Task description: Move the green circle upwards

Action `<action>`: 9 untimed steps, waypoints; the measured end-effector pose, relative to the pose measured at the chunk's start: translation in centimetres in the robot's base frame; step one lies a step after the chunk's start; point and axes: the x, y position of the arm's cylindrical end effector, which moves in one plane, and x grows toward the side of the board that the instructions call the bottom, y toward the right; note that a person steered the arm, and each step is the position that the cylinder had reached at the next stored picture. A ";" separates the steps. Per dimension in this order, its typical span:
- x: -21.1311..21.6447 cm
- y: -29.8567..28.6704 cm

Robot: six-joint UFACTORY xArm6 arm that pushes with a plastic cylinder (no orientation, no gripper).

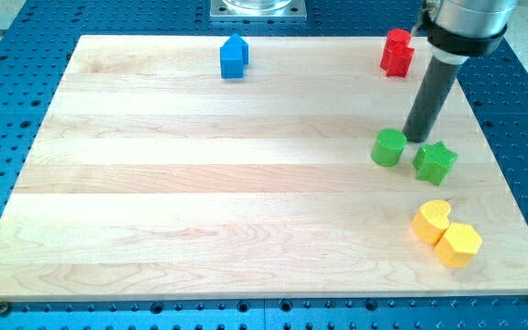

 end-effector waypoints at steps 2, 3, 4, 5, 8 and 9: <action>8.6 -3.8; 8.6 -6.7; 7.9 -11.0; 4.9 -7.5; 4.3 -2.6; 0.6 -2.4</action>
